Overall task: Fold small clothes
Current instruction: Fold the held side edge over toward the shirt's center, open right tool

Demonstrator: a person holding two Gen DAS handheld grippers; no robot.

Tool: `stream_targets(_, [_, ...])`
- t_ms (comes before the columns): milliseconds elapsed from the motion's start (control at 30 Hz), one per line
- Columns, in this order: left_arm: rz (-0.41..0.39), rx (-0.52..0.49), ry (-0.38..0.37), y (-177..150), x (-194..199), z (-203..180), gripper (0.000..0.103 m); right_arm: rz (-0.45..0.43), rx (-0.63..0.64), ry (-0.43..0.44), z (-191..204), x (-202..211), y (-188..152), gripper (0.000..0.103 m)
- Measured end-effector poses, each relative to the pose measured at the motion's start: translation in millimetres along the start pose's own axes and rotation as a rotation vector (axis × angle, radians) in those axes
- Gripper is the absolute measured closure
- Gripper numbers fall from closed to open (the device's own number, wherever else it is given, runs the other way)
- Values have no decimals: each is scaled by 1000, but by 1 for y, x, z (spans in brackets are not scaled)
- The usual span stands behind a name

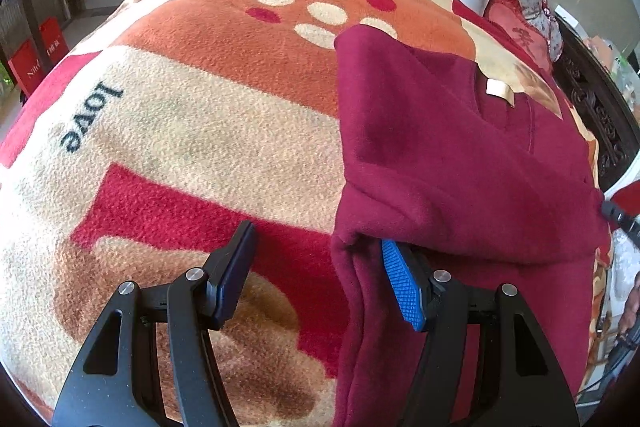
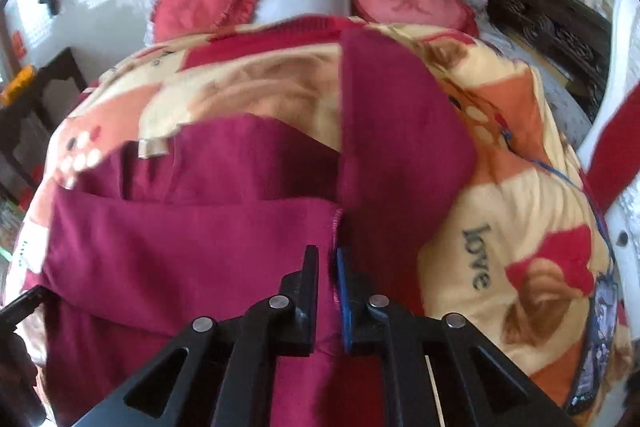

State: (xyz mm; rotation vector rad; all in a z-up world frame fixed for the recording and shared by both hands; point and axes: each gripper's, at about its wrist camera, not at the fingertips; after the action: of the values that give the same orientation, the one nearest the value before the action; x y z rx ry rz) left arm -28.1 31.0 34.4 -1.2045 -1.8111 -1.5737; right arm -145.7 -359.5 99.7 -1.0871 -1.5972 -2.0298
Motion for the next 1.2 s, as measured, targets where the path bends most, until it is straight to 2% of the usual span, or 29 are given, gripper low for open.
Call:
stream_targets(33, [-2,7,-10,0,0,2,39,-23,10,26,8,4,4,80])
stream_targets(67, [-4,14,-18,-1,0,3,39,-42,22,59,17,8,9,62])
stream_targets(100, [-7,27,-29,-1,0,5,39,-63,39,112,31,11,15,52])
stream_targets(167, [-15,41,-45,-2,1,8,39,-80,76,252,60,10,27,52])
stream_targets(267, [-23,51,-68,-2,1,11,39,-31,154,496,130,-7,45,52])
stream_targets(333, [-25,59,-85,-2,2,14,39,-11,226,562,171,-21,51,52])
stream_targets(433, [-34,75,-113,-4,3,19,39,16,372,609,239,-48,53,52])
stream_targets(500, [-42,76,-127,-5,3,21,39,91,459,665,279,-73,49,51])
stream_targets(567, [-48,76,-138,-5,4,22,39,144,524,643,305,-98,41,51])
stream_targets(600, [-52,79,-145,-6,4,23,39,158,556,624,313,-107,36,56])
stream_targets(633, [-56,85,-153,-6,4,25,39,169,591,601,319,-115,31,68])
stream_targets(667, [-61,93,-165,-7,5,27,39,176,626,581,325,-121,28,87])
stream_targets(700, [-67,101,-177,-8,6,30,39,180,641,579,327,-121,24,89])
stream_targets(800, [-91,124,-190,-10,6,35,39,120,611,581,326,-114,29,92])
stream_targets(867, [-104,132,-196,-12,7,36,39,100,548,574,324,-119,35,93])
stream_targets(933, [-102,117,-187,-13,8,33,39,118,495,565,326,-133,34,93])
stream_targets(1067, [-66,89,-162,-8,10,29,39,118,460,582,332,-136,32,91])
stream_targets(1133, [-61,86,-143,-3,18,29,39,153,398,621,315,-125,41,84])
stream_targets(1200, [-86,75,-126,3,29,27,39,120,377,604,294,-105,48,62])
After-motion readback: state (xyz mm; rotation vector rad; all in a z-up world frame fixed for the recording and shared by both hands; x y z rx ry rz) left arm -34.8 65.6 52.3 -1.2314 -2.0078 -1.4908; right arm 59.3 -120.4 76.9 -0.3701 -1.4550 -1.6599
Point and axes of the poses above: each gripper's, at about its wrist camera, not at the fingertips, and x roughly against the way its jaws point, z to its left, y to its top, and after that the axes turned 6 degrees about -z, right-handed
